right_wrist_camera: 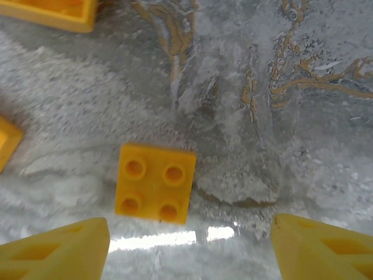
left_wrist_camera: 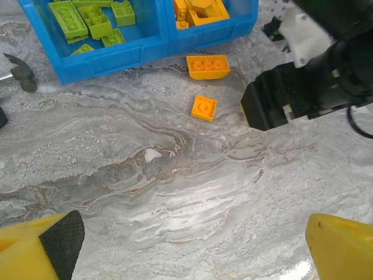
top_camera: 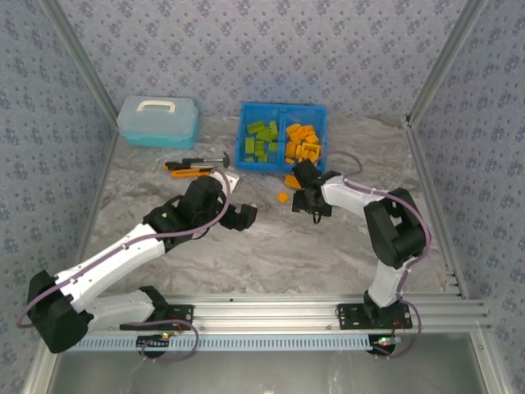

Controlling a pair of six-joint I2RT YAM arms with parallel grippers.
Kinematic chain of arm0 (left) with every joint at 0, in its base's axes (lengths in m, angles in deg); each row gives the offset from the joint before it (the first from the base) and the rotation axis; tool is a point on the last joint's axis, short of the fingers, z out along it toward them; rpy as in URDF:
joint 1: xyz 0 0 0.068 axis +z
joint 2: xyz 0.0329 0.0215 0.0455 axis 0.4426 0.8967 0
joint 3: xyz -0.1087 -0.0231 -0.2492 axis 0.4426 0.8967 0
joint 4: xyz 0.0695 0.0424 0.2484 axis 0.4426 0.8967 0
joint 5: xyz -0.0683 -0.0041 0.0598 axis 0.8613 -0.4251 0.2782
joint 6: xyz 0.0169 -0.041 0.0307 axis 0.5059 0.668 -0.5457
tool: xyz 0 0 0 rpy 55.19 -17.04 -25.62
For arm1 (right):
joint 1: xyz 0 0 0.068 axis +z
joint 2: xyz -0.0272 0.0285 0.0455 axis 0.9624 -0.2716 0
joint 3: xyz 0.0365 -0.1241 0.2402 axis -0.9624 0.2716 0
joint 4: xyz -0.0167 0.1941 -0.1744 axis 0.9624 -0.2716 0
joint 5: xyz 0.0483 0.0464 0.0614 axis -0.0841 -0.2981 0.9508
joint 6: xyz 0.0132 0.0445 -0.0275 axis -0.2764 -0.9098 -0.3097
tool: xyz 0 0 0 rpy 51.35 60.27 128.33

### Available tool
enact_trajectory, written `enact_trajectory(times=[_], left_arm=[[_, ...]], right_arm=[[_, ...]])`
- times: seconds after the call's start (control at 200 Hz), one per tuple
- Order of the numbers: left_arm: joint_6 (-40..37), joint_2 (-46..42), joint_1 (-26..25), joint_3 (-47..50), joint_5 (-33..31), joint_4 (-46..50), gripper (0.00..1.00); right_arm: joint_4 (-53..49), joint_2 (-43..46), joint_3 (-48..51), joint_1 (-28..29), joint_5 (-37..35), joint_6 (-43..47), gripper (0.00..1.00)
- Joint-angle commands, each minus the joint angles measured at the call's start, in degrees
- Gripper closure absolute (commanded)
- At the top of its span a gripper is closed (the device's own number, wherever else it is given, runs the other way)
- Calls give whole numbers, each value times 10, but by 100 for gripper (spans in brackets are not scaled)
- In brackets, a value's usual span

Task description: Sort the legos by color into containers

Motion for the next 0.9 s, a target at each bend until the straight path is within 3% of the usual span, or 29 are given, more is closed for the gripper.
enact_trajectory(times=[0.0, 0.34, 0.54, 0.779, 0.894], left_arm=[[16, -10, -1, 6, -10, -15, 1], [4, 20, -1, -12, 1, -26, 1], [9, 26, -1, -7, 11, -40, 1], [14, 47, -1, -12, 25, -50, 1], [17, 61, -2, -20, 39, -58, 1]], right_arm=[[-1, -33, -26, 3, -23, -33, 29], [12, -51, -6, 9, -24, -46, 61], [38, 18, 27, 10, -30, -33, 70], [45, 170, 43, 23, -48, -6, 68], [74, 193, 10, 15, -59, 38, 67]])
